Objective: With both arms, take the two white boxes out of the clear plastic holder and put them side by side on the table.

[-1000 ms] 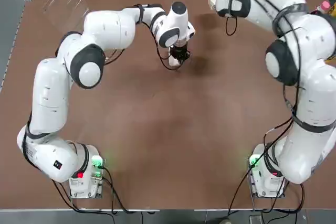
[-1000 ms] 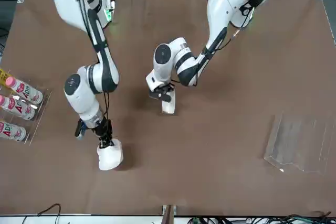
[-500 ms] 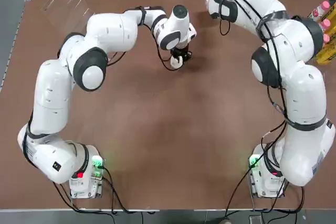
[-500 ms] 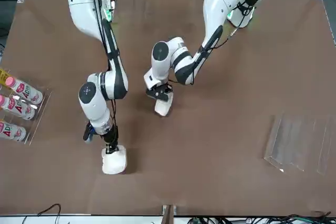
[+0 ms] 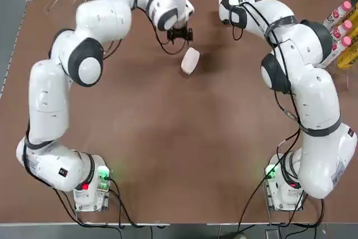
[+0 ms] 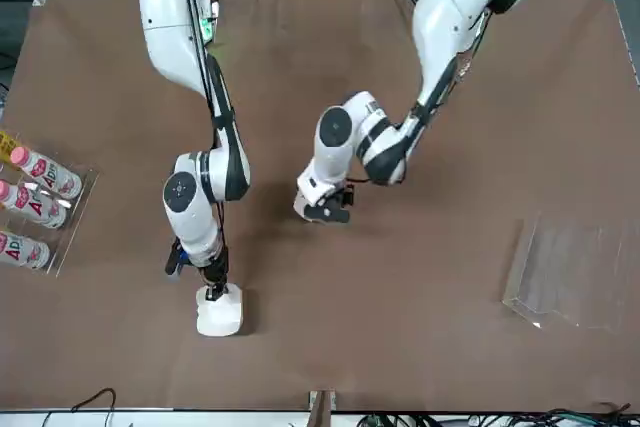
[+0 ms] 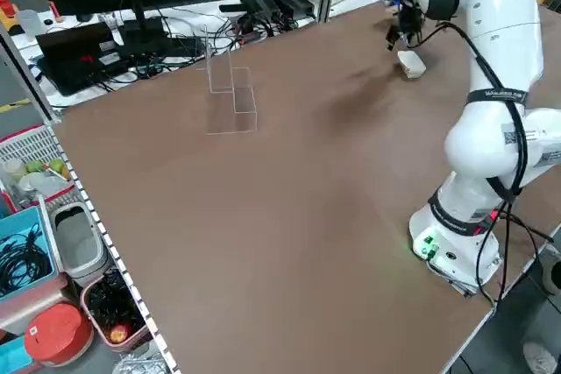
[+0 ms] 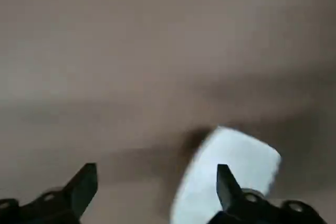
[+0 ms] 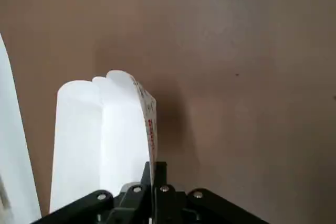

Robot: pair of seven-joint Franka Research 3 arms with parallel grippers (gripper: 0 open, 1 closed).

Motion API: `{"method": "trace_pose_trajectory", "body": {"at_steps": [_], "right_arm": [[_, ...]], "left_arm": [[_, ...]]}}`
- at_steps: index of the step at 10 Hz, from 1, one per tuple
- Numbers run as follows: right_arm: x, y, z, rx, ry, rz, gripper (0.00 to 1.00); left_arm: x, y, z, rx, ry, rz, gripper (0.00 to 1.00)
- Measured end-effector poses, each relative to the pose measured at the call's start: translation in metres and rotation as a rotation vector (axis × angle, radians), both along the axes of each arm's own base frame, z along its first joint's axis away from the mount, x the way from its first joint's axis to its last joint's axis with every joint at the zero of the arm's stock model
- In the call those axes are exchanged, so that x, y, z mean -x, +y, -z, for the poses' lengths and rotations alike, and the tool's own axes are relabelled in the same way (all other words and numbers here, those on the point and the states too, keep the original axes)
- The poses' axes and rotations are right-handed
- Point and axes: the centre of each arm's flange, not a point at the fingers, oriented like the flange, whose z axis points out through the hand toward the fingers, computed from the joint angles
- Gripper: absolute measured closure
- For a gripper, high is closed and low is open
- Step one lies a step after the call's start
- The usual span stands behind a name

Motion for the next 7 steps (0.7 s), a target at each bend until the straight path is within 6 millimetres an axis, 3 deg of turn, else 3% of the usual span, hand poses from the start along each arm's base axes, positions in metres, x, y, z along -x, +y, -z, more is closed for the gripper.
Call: {"method": "trace_pose_trajectory", "body": {"at_steps": [2,4,7], "right_arm": [[-0.005,0.003,0.009,0.023,-0.008,0.012,0.98],[-0.008,0.007,0.016,0.043,-0.014,0.022,0.98],[-0.01,0.007,0.019,0.048,-0.014,0.022,0.98]], "left_arm": [[-0.046,0.075,-0.041,-0.061,0.011,-0.117,0.0],[-0.076,0.152,-0.091,-0.121,0.02,-0.23,0.0],[-0.09,0.262,-0.173,-0.126,0.071,-0.282,0.0]]}}
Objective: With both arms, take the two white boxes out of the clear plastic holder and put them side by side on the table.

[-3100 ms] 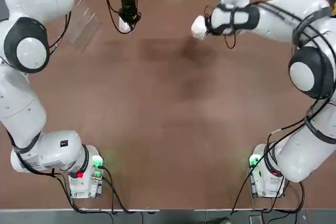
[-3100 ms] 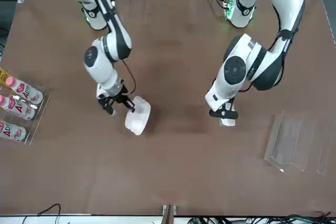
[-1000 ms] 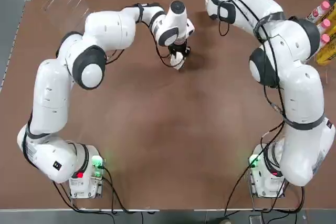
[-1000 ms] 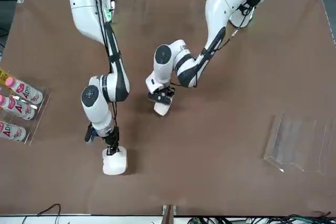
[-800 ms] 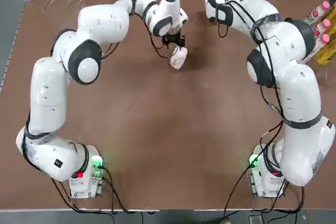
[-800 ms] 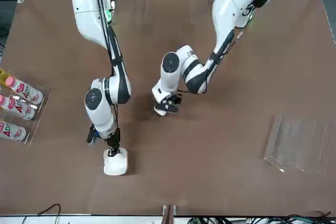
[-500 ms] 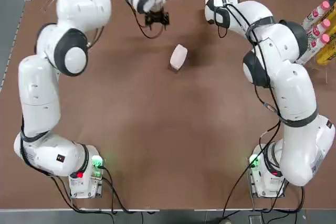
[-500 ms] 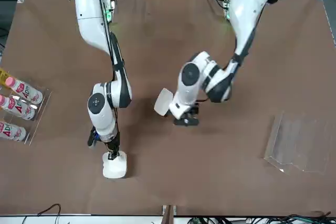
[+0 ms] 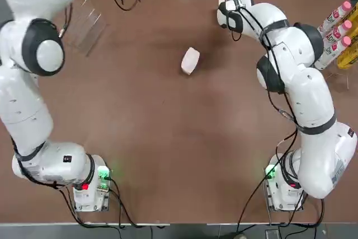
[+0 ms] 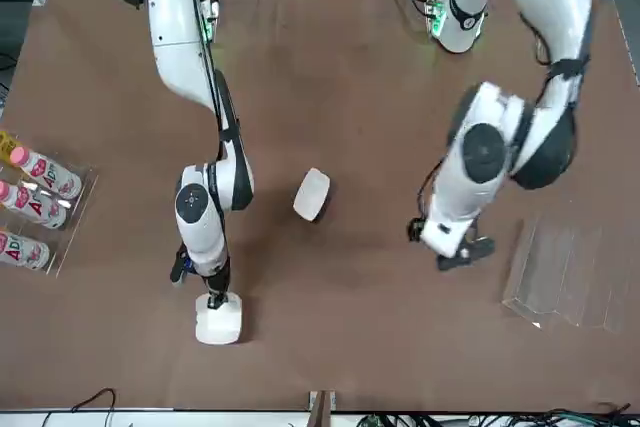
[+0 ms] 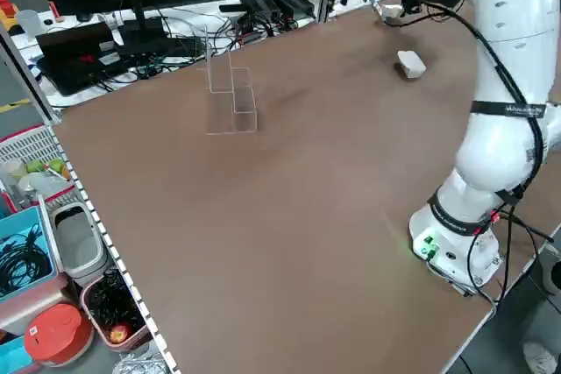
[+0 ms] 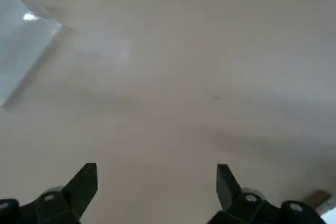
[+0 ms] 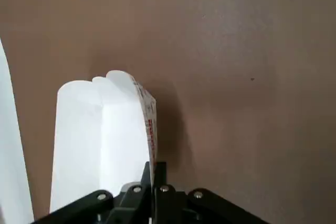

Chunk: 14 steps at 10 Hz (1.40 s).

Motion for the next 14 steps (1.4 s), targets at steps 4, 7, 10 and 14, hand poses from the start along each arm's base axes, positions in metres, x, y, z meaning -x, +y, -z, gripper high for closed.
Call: {"method": "trace_pose_trajectory", "body": {"at_steps": [4,7,10,14], "right_arm": [[0.001,0.009,0.011,-0.003,0.001,0.024,0.98],[0.006,0.027,0.015,-0.014,0.002,0.063,0.98],[0.014,0.045,0.015,-0.022,-0.002,0.089,0.98],[0.012,0.041,0.014,-0.024,-0.006,0.117,0.98]], "left_arm": [[0.012,0.08,-0.065,0.034,0.031,0.067,0.0],[0.04,0.131,-0.116,0.077,-0.003,0.11,0.0],[0.076,0.19,-0.162,0.08,-0.05,0.122,0.0],[0.077,0.204,-0.15,0.08,-0.008,0.145,0.0]]}}
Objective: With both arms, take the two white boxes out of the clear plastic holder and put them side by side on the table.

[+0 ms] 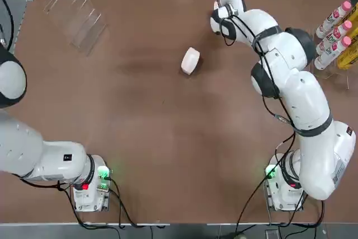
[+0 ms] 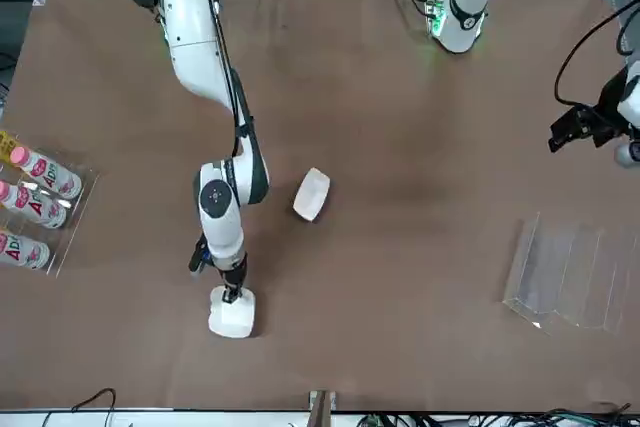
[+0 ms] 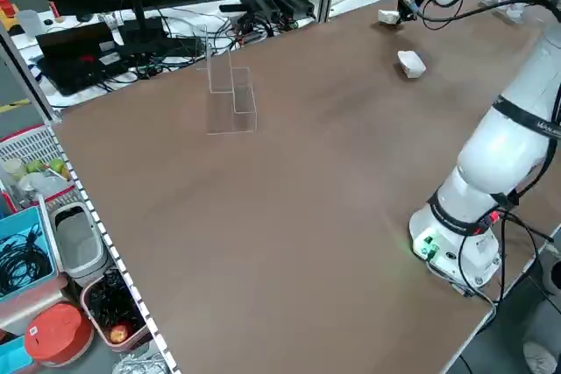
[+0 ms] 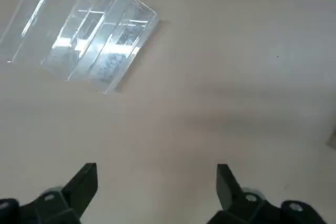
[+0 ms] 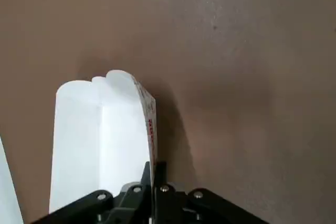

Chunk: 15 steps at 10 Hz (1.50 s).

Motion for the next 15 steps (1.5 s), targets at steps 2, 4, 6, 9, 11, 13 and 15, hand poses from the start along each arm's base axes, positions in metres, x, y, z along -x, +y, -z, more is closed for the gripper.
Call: {"method": "trace_pose_trajectory", "body": {"at_steps": [2,4,6,9,11,13,15], "right_arm": [[0.0,0.0,0.0,0.012,-0.002,-0.006,0.97],[-0.001,-0.002,-0.001,0.019,-0.004,-0.008,0.91],[-0.002,-0.004,-0.002,0.022,-0.007,-0.007,0.81],[-0.004,-0.005,-0.006,0.023,-0.009,-0.004,0.72],[-0.004,-0.002,-0.019,0.029,0.034,-0.011,0.69],[-0.002,0.002,-0.039,0.051,0.085,-0.103,0.68],[0.008,0.014,-0.058,0.093,0.166,-0.306,0.66]], "left_arm": [[-0.003,0.005,0.005,0.0,0.008,0.026,0.0],[-0.004,0.007,0.001,0.0,-0.003,0.031,0.0],[-0.004,0.007,-0.005,0.0,-0.017,0.032,0.0],[-0.006,0.008,-0.003,0.0,-0.015,0.03,0.0],[-0.007,0.006,-0.008,0.0,-0.028,0.032,0.0],[-0.007,0.006,-0.016,0.0,-0.044,0.033,0.0],[-0.007,0.006,-0.017,0.0,-0.047,0.033,0.0]]}}
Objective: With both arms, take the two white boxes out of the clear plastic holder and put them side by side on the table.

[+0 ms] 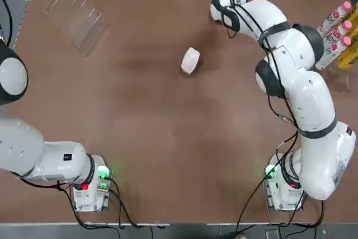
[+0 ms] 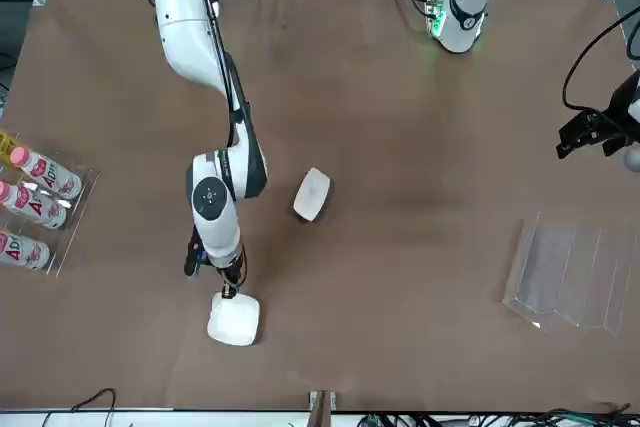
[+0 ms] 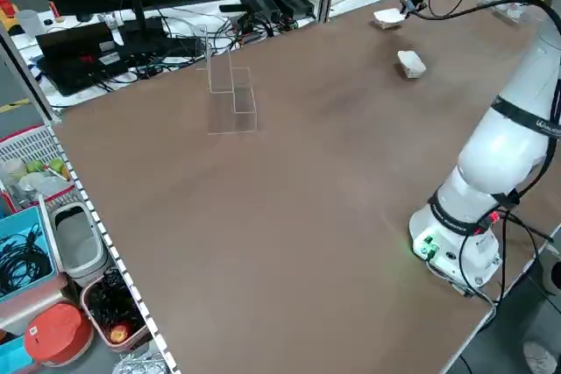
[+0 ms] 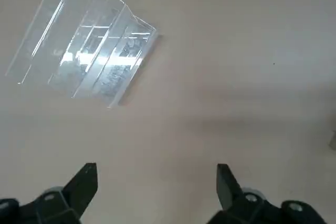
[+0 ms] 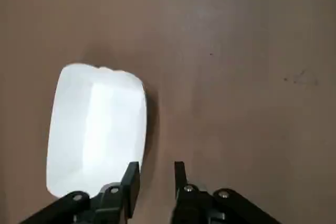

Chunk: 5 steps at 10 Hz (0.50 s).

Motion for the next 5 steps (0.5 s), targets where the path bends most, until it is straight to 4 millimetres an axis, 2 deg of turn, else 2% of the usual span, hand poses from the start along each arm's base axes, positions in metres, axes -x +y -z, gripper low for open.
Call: {"method": "trace_pose_trajectory", "body": {"at_steps": [1,3,5], "right_arm": [[0.008,0.014,-0.007,0.009,0.024,-0.09,0.58],[0.03,0.046,-0.013,0.022,0.104,-0.299,0.3],[0.048,0.068,-0.011,0.023,0.171,-0.536,0.18]], "left_arm": [[0.0,0.0,0.0,0.0,0.0,0.0,0.0],[0.0,0.0,0.0,0.0,-0.001,0.0,0.0],[0.0,0.0,-0.001,0.0,-0.001,0.0,0.0]]}}
